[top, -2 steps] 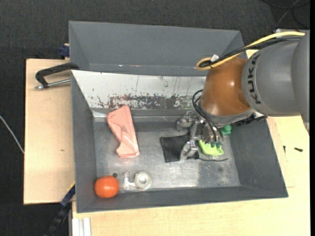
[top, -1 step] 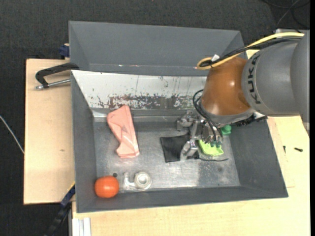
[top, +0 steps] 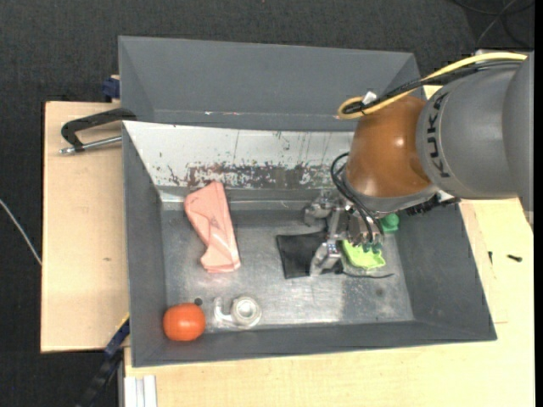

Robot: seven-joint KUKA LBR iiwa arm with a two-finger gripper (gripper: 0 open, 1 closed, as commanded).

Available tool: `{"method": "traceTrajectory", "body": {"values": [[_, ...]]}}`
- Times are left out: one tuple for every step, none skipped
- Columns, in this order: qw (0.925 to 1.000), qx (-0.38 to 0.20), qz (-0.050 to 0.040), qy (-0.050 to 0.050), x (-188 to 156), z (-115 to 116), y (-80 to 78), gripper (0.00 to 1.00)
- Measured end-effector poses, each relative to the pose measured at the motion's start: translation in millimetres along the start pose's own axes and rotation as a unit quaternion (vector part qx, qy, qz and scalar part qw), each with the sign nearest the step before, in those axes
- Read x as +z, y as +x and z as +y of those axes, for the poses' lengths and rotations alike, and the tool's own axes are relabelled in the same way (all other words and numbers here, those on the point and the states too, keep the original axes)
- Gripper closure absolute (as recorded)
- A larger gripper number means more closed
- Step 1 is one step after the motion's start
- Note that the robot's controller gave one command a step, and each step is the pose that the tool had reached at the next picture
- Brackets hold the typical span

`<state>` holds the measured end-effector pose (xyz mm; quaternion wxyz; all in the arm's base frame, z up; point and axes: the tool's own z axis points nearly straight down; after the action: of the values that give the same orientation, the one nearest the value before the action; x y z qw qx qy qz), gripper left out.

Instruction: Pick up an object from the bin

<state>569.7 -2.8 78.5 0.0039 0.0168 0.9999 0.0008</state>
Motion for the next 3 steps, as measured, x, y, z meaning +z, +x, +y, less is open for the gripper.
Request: {"method": "traceTrajectory", "body": {"values": [[1.0,0.006,-0.0002,0.0,3.6,-2.0,-2.6,0.0],[1.0,0.0,-0.0001,0.0,-1.6,0.7,-1.9,1.0],[1.0,0.0,-0.0001,0.0,-1.6,0.7,-1.9,1.0]]}}
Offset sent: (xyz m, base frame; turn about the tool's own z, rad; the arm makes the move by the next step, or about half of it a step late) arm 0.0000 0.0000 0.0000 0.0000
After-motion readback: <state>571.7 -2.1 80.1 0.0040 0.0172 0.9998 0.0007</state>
